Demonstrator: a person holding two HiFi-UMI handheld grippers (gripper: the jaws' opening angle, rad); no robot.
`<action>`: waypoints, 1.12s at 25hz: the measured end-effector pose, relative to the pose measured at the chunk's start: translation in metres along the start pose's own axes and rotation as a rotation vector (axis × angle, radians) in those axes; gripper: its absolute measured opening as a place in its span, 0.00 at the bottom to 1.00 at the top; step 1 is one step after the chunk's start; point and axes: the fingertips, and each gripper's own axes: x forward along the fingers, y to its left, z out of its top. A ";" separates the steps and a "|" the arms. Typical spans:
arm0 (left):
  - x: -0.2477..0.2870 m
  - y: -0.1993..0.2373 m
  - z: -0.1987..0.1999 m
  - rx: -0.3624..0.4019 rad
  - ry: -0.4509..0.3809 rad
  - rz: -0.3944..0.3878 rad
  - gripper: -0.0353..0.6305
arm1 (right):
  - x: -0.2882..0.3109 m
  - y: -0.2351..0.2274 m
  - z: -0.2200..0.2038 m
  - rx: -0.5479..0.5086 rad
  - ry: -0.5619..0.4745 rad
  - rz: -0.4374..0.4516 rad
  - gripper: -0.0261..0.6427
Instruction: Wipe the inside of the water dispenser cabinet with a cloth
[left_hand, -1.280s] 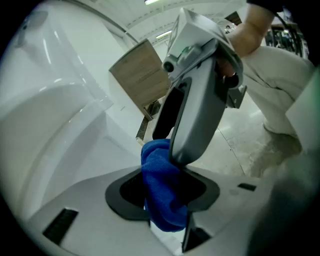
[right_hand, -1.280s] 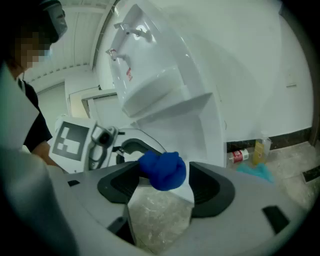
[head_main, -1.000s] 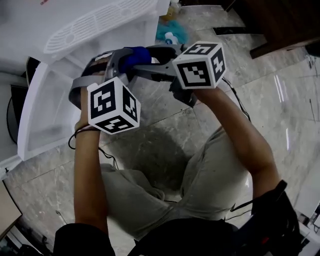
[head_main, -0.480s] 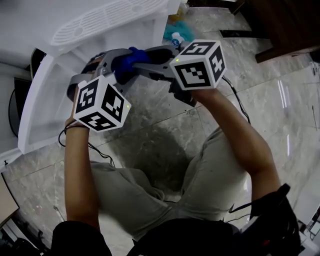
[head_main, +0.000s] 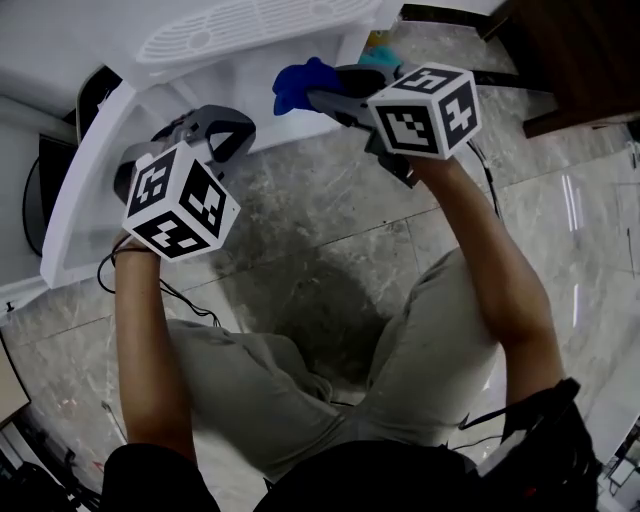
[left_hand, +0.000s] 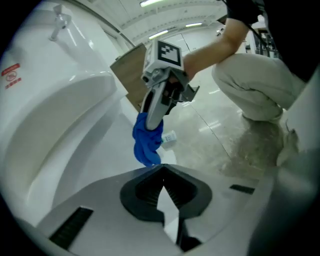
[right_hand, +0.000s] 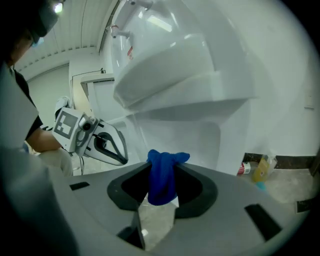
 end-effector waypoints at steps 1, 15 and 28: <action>-0.003 -0.006 -0.003 0.015 0.025 -0.032 0.06 | 0.011 0.001 -0.002 -0.020 0.008 0.000 0.21; -0.031 -0.042 -0.054 -0.047 0.151 -0.155 0.06 | 0.174 -0.027 -0.059 -0.435 0.129 -0.089 0.21; -0.030 -0.050 -0.048 0.023 0.164 -0.183 0.06 | 0.299 -0.049 -0.071 -0.968 0.370 -0.200 0.21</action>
